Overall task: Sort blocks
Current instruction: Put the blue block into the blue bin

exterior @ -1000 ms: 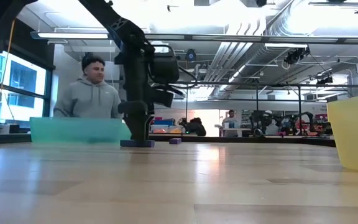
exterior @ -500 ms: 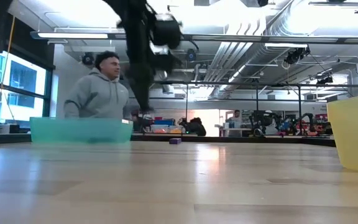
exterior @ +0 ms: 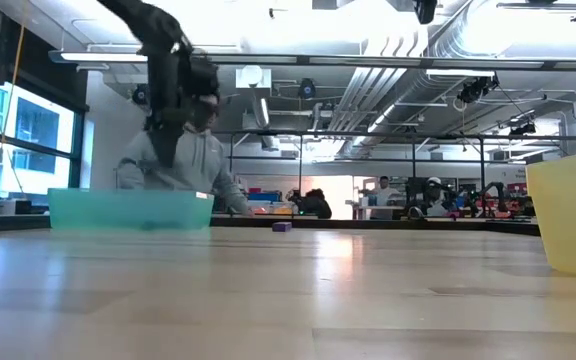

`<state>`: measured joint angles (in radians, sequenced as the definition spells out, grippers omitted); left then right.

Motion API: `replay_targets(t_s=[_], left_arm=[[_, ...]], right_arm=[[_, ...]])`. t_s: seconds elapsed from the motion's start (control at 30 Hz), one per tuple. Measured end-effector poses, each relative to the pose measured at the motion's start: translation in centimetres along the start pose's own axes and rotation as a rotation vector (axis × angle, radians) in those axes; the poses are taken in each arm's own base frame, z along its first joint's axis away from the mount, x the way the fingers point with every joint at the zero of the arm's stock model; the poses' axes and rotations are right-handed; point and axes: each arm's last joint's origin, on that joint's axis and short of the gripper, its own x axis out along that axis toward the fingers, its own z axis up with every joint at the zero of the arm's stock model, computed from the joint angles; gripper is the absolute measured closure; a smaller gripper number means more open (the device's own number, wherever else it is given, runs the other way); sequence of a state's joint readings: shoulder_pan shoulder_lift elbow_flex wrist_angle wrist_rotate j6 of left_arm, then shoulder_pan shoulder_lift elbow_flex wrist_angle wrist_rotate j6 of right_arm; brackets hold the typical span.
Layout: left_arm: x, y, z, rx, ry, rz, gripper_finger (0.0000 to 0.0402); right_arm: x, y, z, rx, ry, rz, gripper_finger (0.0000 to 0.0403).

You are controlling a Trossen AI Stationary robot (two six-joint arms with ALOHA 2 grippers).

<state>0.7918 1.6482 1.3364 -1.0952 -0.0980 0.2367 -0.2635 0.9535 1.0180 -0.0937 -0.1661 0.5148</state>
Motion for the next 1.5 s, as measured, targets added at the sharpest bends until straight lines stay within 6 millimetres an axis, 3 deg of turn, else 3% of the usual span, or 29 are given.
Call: replay_targets(t_s=[0.07,0.2,0.37,0.5,0.67,0.8,0.93,1.13,1.5], left_arm=[[1.2,0.9,-0.3,-0.044,0.041,-0.021,0.0308],[1.6,2.6,-0.8,-0.151,0.066,-0.026,0.0243],[0.0,3.4,0.3,-0.345,-0.03,-0.078,0.0174],[-1.5,1.3,3.0,-0.338,-0.221,-0.139,0.0164],[-2.4,-3.7,7.2,-0.301,-0.517,-0.145,0.0171],[-0.3,-7.1,9.9,-0.374,-0.609,-0.142,0.0175],[3.4,-8.9,11.7,-0.438,-0.538,-0.174,0.0177],[7.5,-9.6,13.8,-0.46,-0.355,-0.134,0.0177],[11.9,-9.6,15.1,-0.499,-0.149,-0.121,0.0178]], right_arm=[[0.0,-0.1,0.1,0.0,-0.003,-0.006,0.0155],[0.0,-0.1,0.1,0.0,-0.003,-0.006,0.0155],[0.0,-0.1,0.1,0.001,-0.003,-0.006,0.0155],[0.0,-0.1,0.1,-0.003,-0.008,-0.014,0.0155],[0.0,-0.2,0.1,-0.018,-0.023,-0.044,0.0155],[0.0,-0.3,0.1,-0.018,-0.028,-0.053,0.0155],[0.0,-0.3,0.1,0.005,-0.029,-0.052,0.0155],[0.0,-0.2,0.1,0.012,-0.027,-0.049,0.0155],[0.0,-0.2,0.1,0.065,-0.019,-0.034,0.0155]])
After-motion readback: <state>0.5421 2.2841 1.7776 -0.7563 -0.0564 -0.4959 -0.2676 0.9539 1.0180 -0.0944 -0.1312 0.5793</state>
